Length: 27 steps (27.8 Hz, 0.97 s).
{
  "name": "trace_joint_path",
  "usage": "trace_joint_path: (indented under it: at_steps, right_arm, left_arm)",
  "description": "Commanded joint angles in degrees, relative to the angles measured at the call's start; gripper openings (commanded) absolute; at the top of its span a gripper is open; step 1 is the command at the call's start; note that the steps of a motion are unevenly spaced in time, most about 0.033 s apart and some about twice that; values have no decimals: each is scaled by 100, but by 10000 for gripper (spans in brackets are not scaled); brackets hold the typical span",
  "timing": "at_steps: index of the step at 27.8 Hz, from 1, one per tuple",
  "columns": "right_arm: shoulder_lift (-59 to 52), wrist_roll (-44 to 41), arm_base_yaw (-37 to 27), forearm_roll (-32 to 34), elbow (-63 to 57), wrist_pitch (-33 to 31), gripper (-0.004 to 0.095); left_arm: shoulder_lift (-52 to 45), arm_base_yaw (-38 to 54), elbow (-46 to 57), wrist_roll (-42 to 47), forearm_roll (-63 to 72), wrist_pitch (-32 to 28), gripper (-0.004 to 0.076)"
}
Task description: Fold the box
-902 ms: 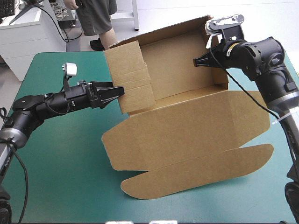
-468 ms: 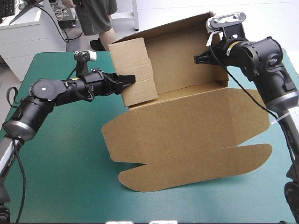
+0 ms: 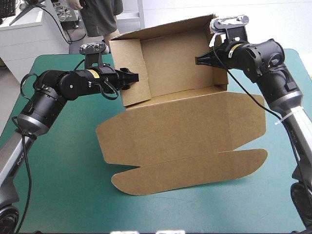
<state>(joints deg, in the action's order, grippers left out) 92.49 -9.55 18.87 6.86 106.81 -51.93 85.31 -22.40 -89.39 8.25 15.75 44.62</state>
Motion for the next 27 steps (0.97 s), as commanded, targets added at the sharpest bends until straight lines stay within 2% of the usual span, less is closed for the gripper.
trace_joint_path:
  at_steps: [1, 4, 5, 10, 18, 22, 24, 27]
  right_arm:
    - [-255, -91, 13, -75, 167, 560, -12]
    - [-255, -2, 13, -180, 167, 439, -12]
    - [-255, 38, 13, -220, 167, 386, -12]
    - [-255, 63, 13, -220, 167, 101, -12]
    - [-241, 63, 13, -256, 167, -240, -12]
    - [-130, 90, 13, -291, 167, -644, -13]
    - [-4, 155, 13, -463, 167, -871, -13]
    - [361, 259, 13, -781, 167, -1462, -13]
  left_arm:
    - [-163, -259, -262, 275, 56, -476, 213]
    - [-125, -389, -272, 278, 42, -420, 24]
    - [-116, -385, -272, 278, 35, -349, -8]
    - [-62, -385, -272, 278, -41, 31, -8]
    - [-36, -385, -272, 430, -352, 96, -8]
    - [51, -375, -275, 497, -551, 284, -8]
    - [174, -323, -370, 497, -562, 575, -8]
    - [602, -244, -950, 472, -852, 1753, -8]
